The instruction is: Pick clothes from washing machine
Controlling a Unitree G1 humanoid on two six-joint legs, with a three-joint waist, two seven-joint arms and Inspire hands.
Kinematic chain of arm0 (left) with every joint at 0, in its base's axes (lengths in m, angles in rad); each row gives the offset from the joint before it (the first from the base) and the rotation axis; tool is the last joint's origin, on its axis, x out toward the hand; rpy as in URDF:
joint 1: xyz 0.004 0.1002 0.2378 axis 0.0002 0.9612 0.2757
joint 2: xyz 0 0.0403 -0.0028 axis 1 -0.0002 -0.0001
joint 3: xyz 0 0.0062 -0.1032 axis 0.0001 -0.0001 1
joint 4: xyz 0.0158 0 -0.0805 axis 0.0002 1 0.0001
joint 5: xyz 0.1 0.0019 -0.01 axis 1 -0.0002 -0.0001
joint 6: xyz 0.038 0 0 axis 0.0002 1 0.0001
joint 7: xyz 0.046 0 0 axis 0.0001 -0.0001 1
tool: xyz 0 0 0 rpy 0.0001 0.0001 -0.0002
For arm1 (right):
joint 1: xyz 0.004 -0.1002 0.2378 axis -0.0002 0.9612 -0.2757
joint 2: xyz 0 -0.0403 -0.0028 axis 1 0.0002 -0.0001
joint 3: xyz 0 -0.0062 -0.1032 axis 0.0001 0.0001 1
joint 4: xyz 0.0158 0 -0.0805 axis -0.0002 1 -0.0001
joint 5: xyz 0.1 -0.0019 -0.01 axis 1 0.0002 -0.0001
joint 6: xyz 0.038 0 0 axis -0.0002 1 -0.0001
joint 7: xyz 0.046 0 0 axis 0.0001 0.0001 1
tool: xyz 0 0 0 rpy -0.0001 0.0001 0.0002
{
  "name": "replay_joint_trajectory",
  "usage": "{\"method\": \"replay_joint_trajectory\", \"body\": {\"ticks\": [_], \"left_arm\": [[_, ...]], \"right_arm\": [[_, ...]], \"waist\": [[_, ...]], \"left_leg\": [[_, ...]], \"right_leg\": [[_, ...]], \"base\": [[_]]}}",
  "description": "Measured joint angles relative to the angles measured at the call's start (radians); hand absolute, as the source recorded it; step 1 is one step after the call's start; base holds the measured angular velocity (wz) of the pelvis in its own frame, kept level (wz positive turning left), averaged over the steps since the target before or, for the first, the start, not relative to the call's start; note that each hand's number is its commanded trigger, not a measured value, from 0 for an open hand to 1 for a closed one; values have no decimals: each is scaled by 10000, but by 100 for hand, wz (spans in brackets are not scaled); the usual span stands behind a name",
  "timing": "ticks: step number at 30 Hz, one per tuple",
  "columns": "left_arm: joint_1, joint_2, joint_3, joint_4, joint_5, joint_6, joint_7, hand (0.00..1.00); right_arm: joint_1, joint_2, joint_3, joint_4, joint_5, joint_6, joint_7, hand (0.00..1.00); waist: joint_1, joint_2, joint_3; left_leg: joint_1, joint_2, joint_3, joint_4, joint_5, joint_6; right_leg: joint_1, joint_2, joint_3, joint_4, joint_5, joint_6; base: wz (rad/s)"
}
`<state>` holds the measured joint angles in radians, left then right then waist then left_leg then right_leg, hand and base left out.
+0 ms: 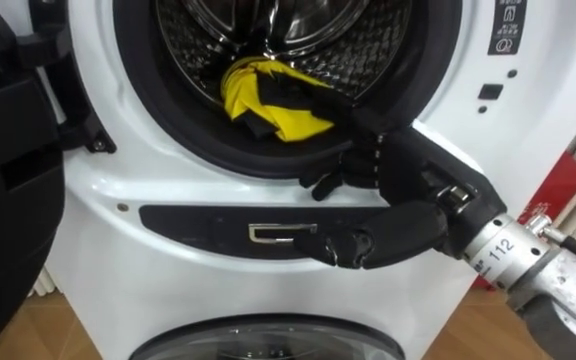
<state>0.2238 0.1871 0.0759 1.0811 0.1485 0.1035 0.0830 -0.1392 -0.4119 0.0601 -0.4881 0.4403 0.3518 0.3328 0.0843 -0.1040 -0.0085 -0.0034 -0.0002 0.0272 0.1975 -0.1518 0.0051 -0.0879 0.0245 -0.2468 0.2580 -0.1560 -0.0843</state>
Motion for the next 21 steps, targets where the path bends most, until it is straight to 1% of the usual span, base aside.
{"method": "replay_joint_trajectory", "body": {"ticks": [5,6,7,8,9,10,11,12,13,14,15,17,18,21], "left_arm": [[23,1,19,14,-2,-5,-30,0],[18,1,19,24,1,-9,-64,0],[10,2,21,24,2,-9,-75,0],[-7,2,20,31,9,-9,-87,0],[-67,2,18,35,4,-7,-109,0],[-113,2,18,39,2,-6,-125,0],[-140,3,19,70,3,-5,-143,0],[-145,26,20,79,3,-6,-143,0],[-132,34,20,102,3,-6,-143,0],[-124,32,0,210,2,12,-150,0],[-97,24,-12,225,-8,69,-187,0],[-88,23,-18,224,-47,95,-252,0],[-90,23,-19,214,-72,96,-269,0],[-116,27,-18,213,-72,107,-269,0]], "right_arm": [[-113,37,-14,-4,59,0,443,0],[-478,221,-5,-106,444,-3,575,0],[-739,294,-7,-238,705,-9,586,0],[-1399,658,9,-529,1354,-128,572,0],[-1981,939,113,-833,2231,-494,581,0],[-2256,1040,210,-963,2696,-723,608,0],[-2620,1167,410,-1222,3626,-1086,681,0],[-2868,1263,614,-1420,4420,-1346,840,0],[-2948,1312,719,-1513,4748,-1439,892,0],[-3069,1368,880,-1580,5517,-1537,1056,0],[-3087,1372,982,-1567,6061,-1605,1211,0],[-3086,1371,1152,-1542,6438,-1653,1351,0],[-3084,1373,1207,-1538,6561,-1653,1462,0],[-3084,1370,1297,-1492,6609,-1758,1512,0]], "waist": [[15,0,-3],[19,3,-5],[36,6,-6],[74,7,-10],[140,15,-27],[214,18,-29],[372,37,-44],[566,-6,-77],[626,-29,-93],[684,-43,-80],[808,-57,-63],[914,-63,-55],[919,-64,-36],[916,-60,-32]], "left_leg": [[15,30,14,7,-9,-23],[11,36,12,12,-8,-25],[9,39,10,11,-7,-27],[8,40,4,14,-8,-34],[29,44,-5,30,-13,-79],[80,50,-19,43,-20,-95],[168,54,-36,41,-28,-99],[313,49,-56,28,-41,-94],[382,49,-64,21,-57,-86],[530,60,-64,17,-132,-56],[646,65,-60,7,-193,-35],[651,67,-65,36,-320,1],[644,58,-63,41,-374,21],[646,29,-46,50,-431,86]], "right_leg": [[5,34,25,5,-3,0],[5,41,25,9,-7,-6],[5,45,25,8,-11,-12],[23,53,24,0,-27,-24],[73,78,30,-30,-58,12],[136,88,17,-59,-64,14],[300,109,-13,-182,-65,16],[525,110,-92,-279,-74,27],[654,112,-153,-361,-80,33],[890,119,-272,-488,-96,58],[1052,129,-295,-551,-97,60],[1097,125,-295,-544,-108,70],[1094,118,-293,-543,-106,73],[1103,99,-269,-552,-112,89]], "base": [[0],[0],[6],[19],[24],[22],[21],[21],[32],[26],[18],[2],[0],[0]]}}
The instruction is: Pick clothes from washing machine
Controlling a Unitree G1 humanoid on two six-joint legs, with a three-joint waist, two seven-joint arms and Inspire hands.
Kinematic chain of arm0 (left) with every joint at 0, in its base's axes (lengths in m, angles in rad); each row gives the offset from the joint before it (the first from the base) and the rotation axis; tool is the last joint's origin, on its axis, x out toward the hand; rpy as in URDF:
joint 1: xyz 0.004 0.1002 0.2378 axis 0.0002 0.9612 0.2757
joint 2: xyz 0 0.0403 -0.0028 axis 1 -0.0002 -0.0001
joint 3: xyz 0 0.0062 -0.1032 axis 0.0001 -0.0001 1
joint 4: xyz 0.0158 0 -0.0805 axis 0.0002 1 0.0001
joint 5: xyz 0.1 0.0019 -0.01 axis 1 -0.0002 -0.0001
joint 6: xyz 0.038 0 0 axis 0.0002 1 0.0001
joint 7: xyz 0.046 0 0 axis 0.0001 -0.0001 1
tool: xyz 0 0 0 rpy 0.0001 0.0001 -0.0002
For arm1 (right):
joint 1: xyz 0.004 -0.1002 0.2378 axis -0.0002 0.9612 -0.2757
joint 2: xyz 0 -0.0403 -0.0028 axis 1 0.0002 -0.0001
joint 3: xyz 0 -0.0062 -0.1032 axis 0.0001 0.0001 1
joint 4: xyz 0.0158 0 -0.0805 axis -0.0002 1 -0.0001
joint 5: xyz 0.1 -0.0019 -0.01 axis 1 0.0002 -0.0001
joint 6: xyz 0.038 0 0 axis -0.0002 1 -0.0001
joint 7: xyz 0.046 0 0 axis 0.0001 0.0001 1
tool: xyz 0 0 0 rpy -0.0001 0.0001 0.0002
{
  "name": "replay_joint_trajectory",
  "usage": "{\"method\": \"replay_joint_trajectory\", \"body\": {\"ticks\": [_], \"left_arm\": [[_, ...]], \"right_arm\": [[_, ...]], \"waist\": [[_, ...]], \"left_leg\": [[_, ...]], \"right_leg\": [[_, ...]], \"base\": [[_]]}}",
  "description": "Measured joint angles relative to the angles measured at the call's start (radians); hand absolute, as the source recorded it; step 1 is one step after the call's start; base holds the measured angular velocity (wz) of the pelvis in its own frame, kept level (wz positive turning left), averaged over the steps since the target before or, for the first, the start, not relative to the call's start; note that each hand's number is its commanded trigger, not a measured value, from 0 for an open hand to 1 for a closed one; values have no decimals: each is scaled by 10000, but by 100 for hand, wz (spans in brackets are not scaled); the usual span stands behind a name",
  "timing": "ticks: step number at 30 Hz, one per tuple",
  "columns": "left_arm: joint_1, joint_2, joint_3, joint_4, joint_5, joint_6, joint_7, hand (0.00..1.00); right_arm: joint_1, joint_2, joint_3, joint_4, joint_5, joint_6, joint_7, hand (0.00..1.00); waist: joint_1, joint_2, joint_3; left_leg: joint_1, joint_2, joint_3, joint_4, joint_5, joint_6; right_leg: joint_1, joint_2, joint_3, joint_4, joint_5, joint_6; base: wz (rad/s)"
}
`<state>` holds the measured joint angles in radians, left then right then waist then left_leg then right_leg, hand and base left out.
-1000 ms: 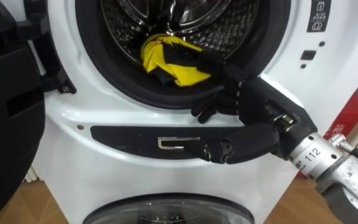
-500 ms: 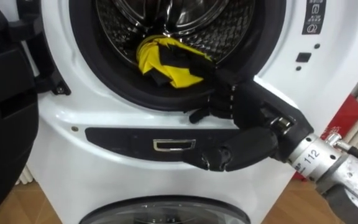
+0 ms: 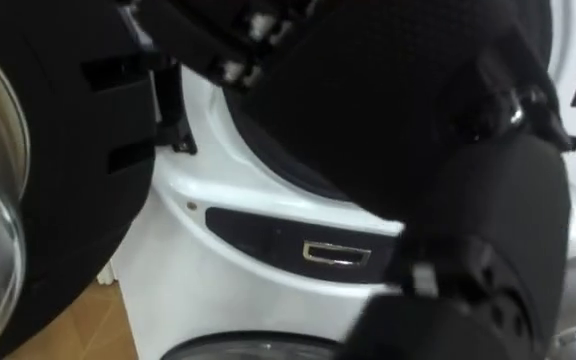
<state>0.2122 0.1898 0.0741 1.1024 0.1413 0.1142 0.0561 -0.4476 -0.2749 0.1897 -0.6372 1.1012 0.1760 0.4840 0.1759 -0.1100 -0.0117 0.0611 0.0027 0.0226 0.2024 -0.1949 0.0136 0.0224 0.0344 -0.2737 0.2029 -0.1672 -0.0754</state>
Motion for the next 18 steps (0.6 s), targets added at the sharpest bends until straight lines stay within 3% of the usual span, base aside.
{"method": "replay_joint_trajectory", "body": {"ticks": [3,6,8,9,18], "left_arm": [[-28,0,-11,0,2,-1,1,0],[-76,-1,-24,0,1,-2,3,0],[-106,0,-5,3,17,-2,6,0],[-130,0,4,20,16,-4,12,0],[-310,-2,21,169,1,-36,47,0]], "right_arm": [[0,-3,172,69,-3,-109,-3,0],[0,-8,276,69,-7,-136,41,0],[0,-23,274,68,-19,-142,137,0],[0,-42,265,62,-34,-144,169,0],[-4,-61,167,44,-384,-164,-306,0]], "waist": [[-3,17,15],[-1,75,84],[-17,108,111],[-53,103,107],[-96,71,85]], "left_leg": [[0,-8,15,2,-25,28],[-2,-9,27,-23,-73,48],[-1,-22,36,-75,-96,66],[1,-41,28,-75,-100,72],[39,-70,9,-135,-98,74]], "right_leg": [[-1,4,33,-7,-16,27],[-3,21,58,-3,-15,25],[-21,25,117,-24,77,-197],[-20,22,115,-61,97,-301],[140,1,21,-351,117,-276]], "base": [[-1],[-1],[0],[0],[1]]}}
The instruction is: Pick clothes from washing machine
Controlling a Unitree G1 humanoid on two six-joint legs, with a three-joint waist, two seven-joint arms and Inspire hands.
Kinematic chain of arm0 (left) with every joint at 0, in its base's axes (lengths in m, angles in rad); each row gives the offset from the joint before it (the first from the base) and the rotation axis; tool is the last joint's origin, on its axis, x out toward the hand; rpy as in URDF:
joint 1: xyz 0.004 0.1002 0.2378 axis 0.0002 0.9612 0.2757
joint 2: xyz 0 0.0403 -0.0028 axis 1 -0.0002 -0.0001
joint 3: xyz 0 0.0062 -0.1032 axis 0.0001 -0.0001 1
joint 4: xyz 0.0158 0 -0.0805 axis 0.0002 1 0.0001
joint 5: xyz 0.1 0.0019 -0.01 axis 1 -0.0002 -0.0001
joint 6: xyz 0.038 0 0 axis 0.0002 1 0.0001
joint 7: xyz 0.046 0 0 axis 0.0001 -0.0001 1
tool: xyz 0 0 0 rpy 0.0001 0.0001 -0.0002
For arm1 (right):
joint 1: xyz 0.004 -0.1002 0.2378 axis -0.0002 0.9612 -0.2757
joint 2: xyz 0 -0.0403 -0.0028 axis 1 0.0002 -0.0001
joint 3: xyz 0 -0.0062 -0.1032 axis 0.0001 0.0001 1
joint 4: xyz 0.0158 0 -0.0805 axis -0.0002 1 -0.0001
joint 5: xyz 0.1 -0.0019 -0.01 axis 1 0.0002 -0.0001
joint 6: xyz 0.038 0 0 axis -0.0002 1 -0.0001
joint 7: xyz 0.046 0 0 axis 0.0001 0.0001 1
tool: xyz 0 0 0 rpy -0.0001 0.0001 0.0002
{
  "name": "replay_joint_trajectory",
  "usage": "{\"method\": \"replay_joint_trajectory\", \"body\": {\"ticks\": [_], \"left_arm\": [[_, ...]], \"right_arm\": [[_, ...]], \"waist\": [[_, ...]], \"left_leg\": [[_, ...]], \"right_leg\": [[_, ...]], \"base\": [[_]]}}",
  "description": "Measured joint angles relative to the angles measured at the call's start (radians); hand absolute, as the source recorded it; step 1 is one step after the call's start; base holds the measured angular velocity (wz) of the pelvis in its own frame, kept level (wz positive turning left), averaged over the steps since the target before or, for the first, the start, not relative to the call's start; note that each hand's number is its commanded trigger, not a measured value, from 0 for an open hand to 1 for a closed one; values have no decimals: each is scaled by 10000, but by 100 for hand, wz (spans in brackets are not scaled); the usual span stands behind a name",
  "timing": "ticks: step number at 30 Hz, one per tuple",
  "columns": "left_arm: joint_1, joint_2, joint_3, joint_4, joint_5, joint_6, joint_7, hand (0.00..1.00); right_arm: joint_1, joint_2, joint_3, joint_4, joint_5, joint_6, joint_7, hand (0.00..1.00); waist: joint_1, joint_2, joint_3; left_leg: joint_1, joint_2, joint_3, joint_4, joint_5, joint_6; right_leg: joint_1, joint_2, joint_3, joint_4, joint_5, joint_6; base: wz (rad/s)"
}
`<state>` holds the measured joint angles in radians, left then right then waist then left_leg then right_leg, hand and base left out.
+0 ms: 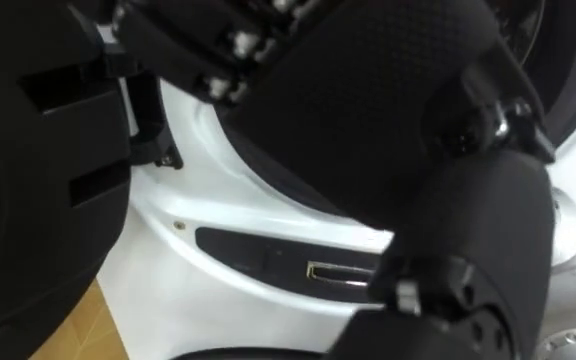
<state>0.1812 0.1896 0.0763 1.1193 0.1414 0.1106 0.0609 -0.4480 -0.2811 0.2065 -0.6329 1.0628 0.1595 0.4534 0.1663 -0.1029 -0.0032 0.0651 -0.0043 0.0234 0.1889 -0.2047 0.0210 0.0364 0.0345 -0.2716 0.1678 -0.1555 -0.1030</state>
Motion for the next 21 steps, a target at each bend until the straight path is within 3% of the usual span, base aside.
{"method": "replay_joint_trajectory", "body": {"ticks": [4,7,11,15,21], "left_arm": [[114,-26,8,7,-19,-15,251,0],[212,-26,42,28,-14,-18,457,0],[300,-116,523,-38,53,-84,457,0],[518,-137,668,-38,58,-80,456,0],[586,-137,765,-22,53,-232,465,0]], "right_arm": [[3,-53,-426,28,-905,-46,-488,0],[98,-574,-748,313,-1166,-222,-730,0],[1213,-729,-1657,395,-2190,-300,-1127,0],[1346,-728,-1946,411,-2531,-395,-1551,0],[1344,-743,-2046,752,-2833,-662,-1888,0]], "waist": [[-274,42,28],[-368,82,54],[-517,173,55],[-742,325,-7],[-803,235,-97]], "left_leg": [[2,0,-44,6,-4,6],[19,6,-23,-5,-10,15],[-8,14,-32,-10,-48,41],[-16,12,-13,-6,-49,42],[19,30,-16,60,-41,38]], "right_leg": [[43,-5,-36,-1,1,2],[65,8,-42,-2,2,4],[118,16,-81,-38,-19,36],[101,7,-106,-30,-14,36],[212,2,-293,-163,9,5]], "base": [[6],[5],[10],[0],[2]]}}
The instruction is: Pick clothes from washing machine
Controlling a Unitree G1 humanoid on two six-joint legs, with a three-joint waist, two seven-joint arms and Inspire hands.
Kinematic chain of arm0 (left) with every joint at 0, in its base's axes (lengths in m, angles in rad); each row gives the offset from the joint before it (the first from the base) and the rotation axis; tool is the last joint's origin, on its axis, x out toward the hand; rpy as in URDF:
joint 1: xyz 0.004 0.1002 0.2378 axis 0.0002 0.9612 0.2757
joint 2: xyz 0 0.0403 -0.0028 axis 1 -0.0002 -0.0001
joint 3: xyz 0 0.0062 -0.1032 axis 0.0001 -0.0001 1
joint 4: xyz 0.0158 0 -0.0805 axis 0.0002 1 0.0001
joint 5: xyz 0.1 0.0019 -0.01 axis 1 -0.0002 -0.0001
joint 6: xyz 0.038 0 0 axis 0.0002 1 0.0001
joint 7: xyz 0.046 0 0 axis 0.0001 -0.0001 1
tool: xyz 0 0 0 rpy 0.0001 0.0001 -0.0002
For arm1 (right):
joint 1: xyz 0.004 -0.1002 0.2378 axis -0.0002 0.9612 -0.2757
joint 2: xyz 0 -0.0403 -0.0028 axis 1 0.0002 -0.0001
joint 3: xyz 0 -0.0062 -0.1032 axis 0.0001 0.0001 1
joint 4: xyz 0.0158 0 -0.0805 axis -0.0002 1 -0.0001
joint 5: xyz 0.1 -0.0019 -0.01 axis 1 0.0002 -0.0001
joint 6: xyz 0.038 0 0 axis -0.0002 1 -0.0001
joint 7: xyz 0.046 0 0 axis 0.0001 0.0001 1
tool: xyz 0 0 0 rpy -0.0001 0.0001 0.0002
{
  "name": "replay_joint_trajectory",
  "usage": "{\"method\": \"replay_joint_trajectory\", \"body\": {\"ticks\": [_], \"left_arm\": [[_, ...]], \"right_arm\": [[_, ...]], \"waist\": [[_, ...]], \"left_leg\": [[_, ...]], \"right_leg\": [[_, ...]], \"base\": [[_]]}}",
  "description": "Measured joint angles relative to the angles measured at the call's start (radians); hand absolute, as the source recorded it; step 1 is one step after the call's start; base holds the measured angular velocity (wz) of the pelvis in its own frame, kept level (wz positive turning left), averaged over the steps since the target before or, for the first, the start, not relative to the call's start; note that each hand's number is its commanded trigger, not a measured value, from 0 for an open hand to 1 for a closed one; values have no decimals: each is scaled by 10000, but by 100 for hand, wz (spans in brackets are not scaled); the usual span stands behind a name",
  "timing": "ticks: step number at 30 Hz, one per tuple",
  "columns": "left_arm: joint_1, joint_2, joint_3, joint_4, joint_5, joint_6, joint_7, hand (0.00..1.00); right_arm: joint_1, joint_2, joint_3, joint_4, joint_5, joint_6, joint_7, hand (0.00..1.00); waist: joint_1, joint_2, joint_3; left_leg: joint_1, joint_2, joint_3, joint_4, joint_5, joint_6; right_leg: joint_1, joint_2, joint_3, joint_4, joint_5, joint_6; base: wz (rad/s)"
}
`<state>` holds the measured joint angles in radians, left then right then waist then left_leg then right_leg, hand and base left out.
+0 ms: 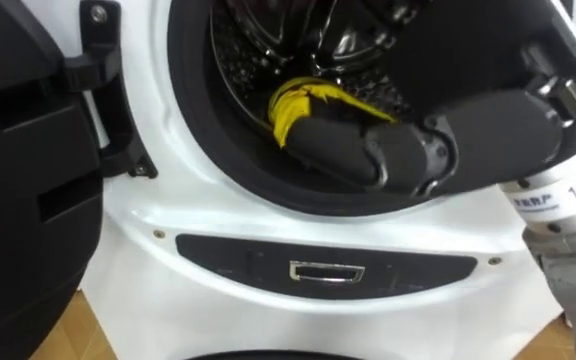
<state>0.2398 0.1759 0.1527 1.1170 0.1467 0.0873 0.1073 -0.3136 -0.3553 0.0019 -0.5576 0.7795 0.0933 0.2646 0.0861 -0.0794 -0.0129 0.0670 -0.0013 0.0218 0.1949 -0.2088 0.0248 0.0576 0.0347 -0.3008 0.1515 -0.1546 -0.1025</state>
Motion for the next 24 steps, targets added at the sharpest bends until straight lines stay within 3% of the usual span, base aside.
{"method": "replay_joint_trajectory", "body": {"ticks": [4,10,18,24], "left_arm": [[113,1,1,-3,0,-23,123,0],[285,6,21,-6,-5,-35,172,0],[-6,16,116,12,3,-14,182,0],[-118,19,127,23,6,-11,177,0]], "right_arm": [[1,-180,-257,120,0,0,-93,0],[0,-277,-457,341,-433,-83,-332,0],[3,-328,-454,432,-2723,-541,-384,0],[5,-388,-416,440,-3473,-757,-413,0]], "waist": [[-35,-55,50],[-94,-101,64],[-52,-155,150],[9,-213,134]], "left_leg": [[5,-4,-11,19,-1,0],[-32,-22,-70,57,-3,3],[-13,-16,-7,43,-7,3],[-9,-5,27,19,-7,2]], "right_leg": [[24,-6,-3,-20,-2,2],[23,-17,-2,-15,-10,34],[75,-18,-17,-15,-34,50],[58,-3,-6,14,-10,26]], "base": [[0],[4],[3],[-2]]}}
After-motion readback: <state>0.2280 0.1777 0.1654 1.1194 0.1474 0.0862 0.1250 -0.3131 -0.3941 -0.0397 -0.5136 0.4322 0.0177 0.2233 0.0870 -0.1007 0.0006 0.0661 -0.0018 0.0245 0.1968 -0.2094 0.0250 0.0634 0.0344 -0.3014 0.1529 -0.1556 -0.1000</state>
